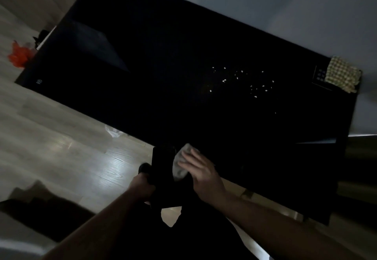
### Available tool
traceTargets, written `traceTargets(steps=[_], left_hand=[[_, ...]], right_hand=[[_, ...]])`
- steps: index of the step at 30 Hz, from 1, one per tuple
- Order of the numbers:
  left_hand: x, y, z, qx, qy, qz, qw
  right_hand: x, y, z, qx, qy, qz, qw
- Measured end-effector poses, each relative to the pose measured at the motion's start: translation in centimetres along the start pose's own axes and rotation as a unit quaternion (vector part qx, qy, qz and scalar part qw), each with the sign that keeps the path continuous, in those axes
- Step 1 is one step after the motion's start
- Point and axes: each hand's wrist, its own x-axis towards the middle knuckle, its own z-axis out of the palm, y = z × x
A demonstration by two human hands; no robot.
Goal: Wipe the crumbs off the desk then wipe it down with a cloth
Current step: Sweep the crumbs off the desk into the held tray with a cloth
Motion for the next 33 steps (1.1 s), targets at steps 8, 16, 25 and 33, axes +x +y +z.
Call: traceTargets(steps=[8,16,25,33], left_hand=[[-0.7,1.2,-0.7,0.020,0.011,-0.004,1.000],[-0.1,-0.1,-0.5,0.010,0.010,-0.004,1.000],[-0.4,0.4,-0.2,0.017,0.000,-0.002,1.000],[-1.1,1.6,-0.8,0.030,0.014,-0.001,0.999]], right_hand=[[5.1,0.4,-7.1,0.099,0.152,0.059,0.982],[19.3,8.4,-17.4,-0.035,0.249,0.167,0.953],[16.0,5.6,-9.8,-0.129,0.150,0.073,0.978],[3.4,-1.1,-0.7,-0.020,-0.051,-0.016,0.998]])
